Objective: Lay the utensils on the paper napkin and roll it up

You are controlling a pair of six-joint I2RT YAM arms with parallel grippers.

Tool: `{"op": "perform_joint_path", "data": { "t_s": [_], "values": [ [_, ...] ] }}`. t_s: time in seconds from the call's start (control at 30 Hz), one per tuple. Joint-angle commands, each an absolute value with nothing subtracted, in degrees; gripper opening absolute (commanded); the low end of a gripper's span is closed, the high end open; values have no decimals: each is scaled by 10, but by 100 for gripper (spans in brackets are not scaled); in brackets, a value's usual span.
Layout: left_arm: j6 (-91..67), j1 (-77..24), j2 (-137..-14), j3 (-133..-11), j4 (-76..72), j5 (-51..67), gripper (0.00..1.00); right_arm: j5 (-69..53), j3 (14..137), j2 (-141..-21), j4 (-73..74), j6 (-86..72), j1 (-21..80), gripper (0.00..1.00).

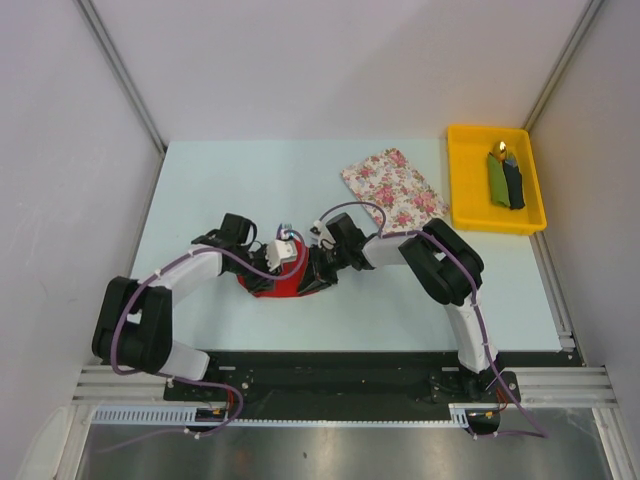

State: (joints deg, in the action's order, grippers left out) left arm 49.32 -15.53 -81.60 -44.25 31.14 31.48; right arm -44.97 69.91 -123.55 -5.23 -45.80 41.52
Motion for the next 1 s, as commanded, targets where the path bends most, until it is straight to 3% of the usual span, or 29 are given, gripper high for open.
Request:
{"op": "perform_joint_path", "data": {
  "t_s": [0.0,0.33,0.67,0.97],
  "values": [
    [486,-159,-839,-443,290,294,34,-415,718,-1250,-37,-430,415,17],
    [487,-160,-890,-446,279,239,20,-411,726,-1230,-34,-403,420,15],
    [491,-163,-888,-442,281,231,18,-419,735,-1229,-68,-433,430,15],
    [448,-134,-876,-478,322,276,36,-391,748,-1263,-36,-432,424,14]
  ]
}}
